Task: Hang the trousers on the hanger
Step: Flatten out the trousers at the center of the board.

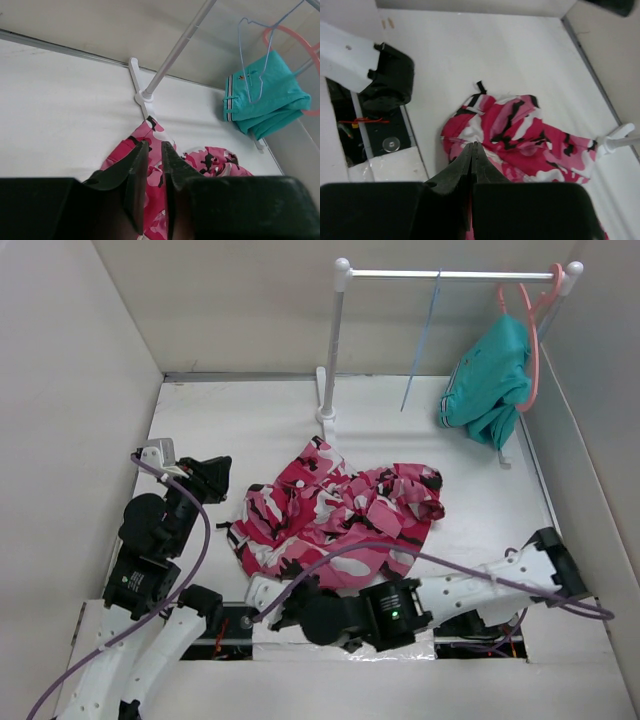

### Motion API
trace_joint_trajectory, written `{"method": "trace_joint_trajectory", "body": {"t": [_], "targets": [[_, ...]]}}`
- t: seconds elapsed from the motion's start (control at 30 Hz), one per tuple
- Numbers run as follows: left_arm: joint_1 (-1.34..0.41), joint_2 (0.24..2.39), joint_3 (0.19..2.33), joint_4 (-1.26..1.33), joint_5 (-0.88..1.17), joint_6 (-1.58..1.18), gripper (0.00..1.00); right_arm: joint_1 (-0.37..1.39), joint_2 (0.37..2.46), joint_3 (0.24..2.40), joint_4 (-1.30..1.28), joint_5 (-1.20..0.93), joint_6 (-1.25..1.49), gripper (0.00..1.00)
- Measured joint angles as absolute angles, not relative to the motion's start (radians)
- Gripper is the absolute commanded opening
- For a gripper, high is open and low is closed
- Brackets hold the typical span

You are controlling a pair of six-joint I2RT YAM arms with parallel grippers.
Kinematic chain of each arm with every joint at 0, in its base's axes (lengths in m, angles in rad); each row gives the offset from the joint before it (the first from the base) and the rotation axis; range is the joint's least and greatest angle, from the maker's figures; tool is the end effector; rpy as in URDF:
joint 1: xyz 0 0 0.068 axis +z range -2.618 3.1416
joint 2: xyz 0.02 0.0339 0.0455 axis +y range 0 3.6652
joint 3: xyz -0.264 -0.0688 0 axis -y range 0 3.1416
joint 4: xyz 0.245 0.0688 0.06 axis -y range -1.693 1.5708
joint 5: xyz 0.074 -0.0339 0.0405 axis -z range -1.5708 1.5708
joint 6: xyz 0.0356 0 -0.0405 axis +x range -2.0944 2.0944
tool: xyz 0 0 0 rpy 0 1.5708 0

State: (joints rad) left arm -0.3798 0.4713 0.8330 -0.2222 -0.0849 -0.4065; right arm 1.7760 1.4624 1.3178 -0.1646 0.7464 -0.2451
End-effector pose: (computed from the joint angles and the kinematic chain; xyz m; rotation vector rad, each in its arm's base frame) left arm 0.0950 -0.0347 0.3914 -0.0906 1.4551 -0.5845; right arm -0.0452 0.3358 0.3695 -1.2118 1.3486 0.3899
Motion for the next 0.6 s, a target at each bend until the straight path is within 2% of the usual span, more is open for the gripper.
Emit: {"method": "trace_joint_trajectory", "body": {"t": [0.03,0.07,0.1,0.13,0.17,0.27,0.43,0.6], "targets": [[-0.38,0.471,0.833,-0.225,-0.09,-0.409,0.22,1.776,1.49,1.309,-0.148,0.741,-0.234,0.08],[-0.38,0.471,0.833,-0.231,-0.097,-0.41,0.29,1.775,1.514,1.3,-0.136,0.732,-0.219,0.29],[-0.38,0.471,0.833,-0.237,-0.108,-0.414,0.4,1.767,1.532,1.287,-0.124,0.724,-0.197,0.41],[-0.38,0.471,0.833,-0.244,-0.12,-0.418,0.43,1.754,1.546,1.274,-0.114,0.712,-0.183,0.51],[-0.38,0.472,0.833,-0.252,-0.136,-0.426,0.45,1.732,1.559,1.259,-0.103,0.682,-0.164,0.65],[-0.38,0.487,0.841,-0.279,-0.189,-0.439,0.53,1.653,1.598,1.215,-0.064,0.588,-0.117,0.79],[-0.38,0.601,0.896,-0.288,-0.237,-0.462,0.57,1.574,1.729,1.219,-0.06,0.495,-0.071,0.81],[-0.329,0.762,0.948,-0.274,-0.179,-0.483,0.57,1.551,1.874,1.245,-0.072,0.416,-0.053,0.81]]}}
